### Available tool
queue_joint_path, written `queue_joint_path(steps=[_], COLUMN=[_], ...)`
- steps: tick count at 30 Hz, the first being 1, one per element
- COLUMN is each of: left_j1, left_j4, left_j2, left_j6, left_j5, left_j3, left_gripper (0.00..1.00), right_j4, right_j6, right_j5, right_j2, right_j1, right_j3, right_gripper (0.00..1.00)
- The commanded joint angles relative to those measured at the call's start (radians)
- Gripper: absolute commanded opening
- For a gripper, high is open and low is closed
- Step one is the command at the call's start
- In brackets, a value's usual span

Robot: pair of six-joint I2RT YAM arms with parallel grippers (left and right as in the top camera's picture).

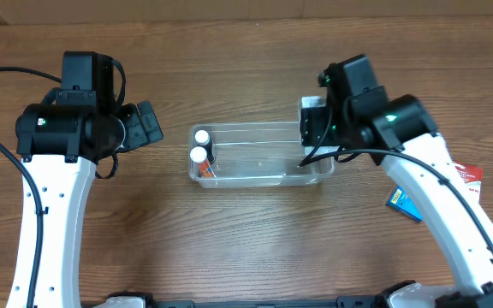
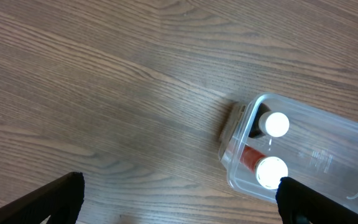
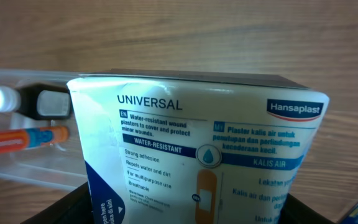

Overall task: Pack container
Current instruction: 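Lower the white box into the container's right end and release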

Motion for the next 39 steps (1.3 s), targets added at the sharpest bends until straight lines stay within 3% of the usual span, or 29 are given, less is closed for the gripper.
queue_joint_path(steps=[1, 6, 13, 19, 24, 29, 31, 34, 39], left_j1=[0.004, 0.004, 0.004, 0.004, 0.004, 0.004, 0.004, 0.004, 0.004], left_j4=[0.000, 0.001, 0.000, 0.000, 0.000, 0.000, 0.000, 0.001, 0.007], left_j2=[0.006, 0.006, 0.006, 0.006, 0.006, 0.006, 0.006, 0.006, 0.006], left_j6=[0.008, 0.008, 0.008, 0.008, 0.009, 0.013, 0.013, 0.013, 0.016], left_j5=[0.006, 0.006, 0.006, 0.005, 0.005, 0.004, 0.005, 0.005, 0.005], left_j3=[0.011, 0.011, 0.011, 0.011, 0.011, 0.011, 0.011, 0.011, 0.011], left_gripper=[1.00, 1.00, 1.00, 1.00, 1.00, 1.00, 1.00, 1.00, 1.00], right_j4=[0.083, 0.214, 0.246, 0.255, 0.224, 0.136, 0.108, 0.041, -0.143], right_j6=[0.018, 0.015, 0.014, 0.015, 0.015, 0.069, 0.086, 0.129, 0.249], right_j5=[-0.021, -0.022, -0.036, -0.035, -0.026, 0.160, 0.218, 0.224, 0.167], right_j2=[0.050, 0.135, 0.237, 0.239, 0.184, 0.006, -0.071, -0.151, -0.138], right_j1=[0.009, 0.009, 0.009, 0.009, 0.009, -0.011, -0.060, -0.207, -0.510], right_j3=[-0.110, -0.198, -0.198, -0.195, -0.135, 0.006, 0.048, 0.054, 0.003], right_gripper=[0.72, 0.75, 0.76, 0.89, 0.89, 0.92, 1.00, 1.00, 1.00])
